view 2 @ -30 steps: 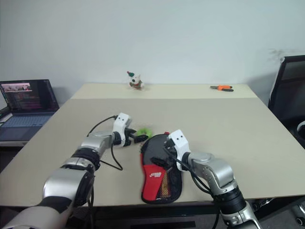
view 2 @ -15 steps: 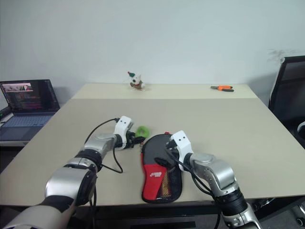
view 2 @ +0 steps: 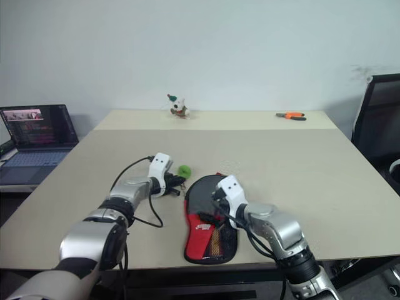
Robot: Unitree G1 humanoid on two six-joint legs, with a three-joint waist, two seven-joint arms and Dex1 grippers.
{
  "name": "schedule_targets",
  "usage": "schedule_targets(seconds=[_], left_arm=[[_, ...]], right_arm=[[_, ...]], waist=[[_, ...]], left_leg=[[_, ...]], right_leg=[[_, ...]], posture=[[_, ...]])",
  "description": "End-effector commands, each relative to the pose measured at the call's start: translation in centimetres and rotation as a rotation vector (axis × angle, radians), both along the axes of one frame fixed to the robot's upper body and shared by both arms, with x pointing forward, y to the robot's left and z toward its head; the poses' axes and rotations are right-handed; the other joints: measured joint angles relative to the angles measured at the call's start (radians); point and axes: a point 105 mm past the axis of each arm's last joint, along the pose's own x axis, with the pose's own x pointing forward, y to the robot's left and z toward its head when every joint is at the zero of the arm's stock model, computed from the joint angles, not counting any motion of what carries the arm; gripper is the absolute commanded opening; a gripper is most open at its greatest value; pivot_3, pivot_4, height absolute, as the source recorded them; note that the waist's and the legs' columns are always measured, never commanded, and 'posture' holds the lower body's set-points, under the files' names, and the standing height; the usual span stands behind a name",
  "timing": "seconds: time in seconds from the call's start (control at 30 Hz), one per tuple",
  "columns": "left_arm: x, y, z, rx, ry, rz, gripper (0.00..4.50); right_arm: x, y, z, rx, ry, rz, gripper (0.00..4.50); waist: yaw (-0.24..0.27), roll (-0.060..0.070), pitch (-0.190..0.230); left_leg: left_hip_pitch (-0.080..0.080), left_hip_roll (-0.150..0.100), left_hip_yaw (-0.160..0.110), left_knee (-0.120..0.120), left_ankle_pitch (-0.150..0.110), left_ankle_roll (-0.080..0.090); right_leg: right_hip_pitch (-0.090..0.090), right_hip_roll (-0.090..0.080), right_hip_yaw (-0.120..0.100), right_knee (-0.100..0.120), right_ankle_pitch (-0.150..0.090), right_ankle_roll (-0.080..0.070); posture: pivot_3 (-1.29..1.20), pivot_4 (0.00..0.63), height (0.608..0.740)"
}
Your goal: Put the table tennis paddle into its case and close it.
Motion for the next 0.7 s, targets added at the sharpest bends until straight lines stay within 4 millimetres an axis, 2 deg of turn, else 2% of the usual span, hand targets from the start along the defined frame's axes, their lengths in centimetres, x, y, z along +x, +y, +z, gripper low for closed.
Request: schedule_targets(seconds=[0.03,0.17,0.3,0.43,0.57,0.7], left_arm=[[0.3,-0.4,0.7,-0.014,-0.017,0.003,0.01],[0.1,-0.9,0.4,-0.024,-0.004,-0.024,0.01],[0.0,-0.5,-0.2,0.035,-0.003,-0.027,0.01],[0.9,0.2,0.8,0.323,-0.110,-0.009,0.01],[1.8,-1.3,2.5,0.468,-0.215,-0.034,0.01],[2.5,-4.0,4.2,0.591,-0.326,-0.078,0.01]], right_arm=[[0.2,0.6,-0.4,-0.020,-0.015,0.024,4.50],[0.9,0.0,-2.3,-0.086,0.003,-0.008,4.50],[0.9,-0.6,-3.0,-0.112,0.009,-0.025,4.50],[-0.2,-1.2,-3.9,-0.140,0.051,-0.013,4.50],[-1.6,-1.5,-4.6,-0.174,0.079,0.019,4.50],[-2.8,-2.3,-5.3,-0.206,0.108,0.027,4.50]], waist=[[0.000,0.000,0.000],[0.000,0.000,0.000],[0.001,-0.001,-0.001],[0.005,-0.003,-0.005],[0.005,-0.005,-0.007],[0.007,-0.006,-0.008]], left_leg=[[0.000,0.000,0.000,0.000,0.000,0.000],[0.000,0.000,0.000,0.002,0.000,0.000],[0.001,0.000,0.000,0.002,0.000,0.000],[0.001,0.000,0.000,0.002,0.000,0.000],[0.002,0.000,0.000,0.002,0.000,0.000],[0.002,-0.001,0.000,0.003,0.000,0.000]], right_leg=[[0.000,0.000,0.000,0.000,0.000,0.000],[0.001,0.000,0.000,0.000,0.001,0.001],[0.001,0.000,0.000,0.000,0.001,0.002],[0.002,0.000,0.000,0.000,0.001,0.002],[0.002,0.000,0.000,0.000,0.002,0.003],[0.002,0.001,0.000,0.000,0.001,0.006]], posture=[[0.00,0.150,0.740],[0.00,0.150,0.740],[0.00,0.150,0.740],[0.00,0.150,0.740],[0.00,0.150,0.740],[0.00,0.150,0.740]])
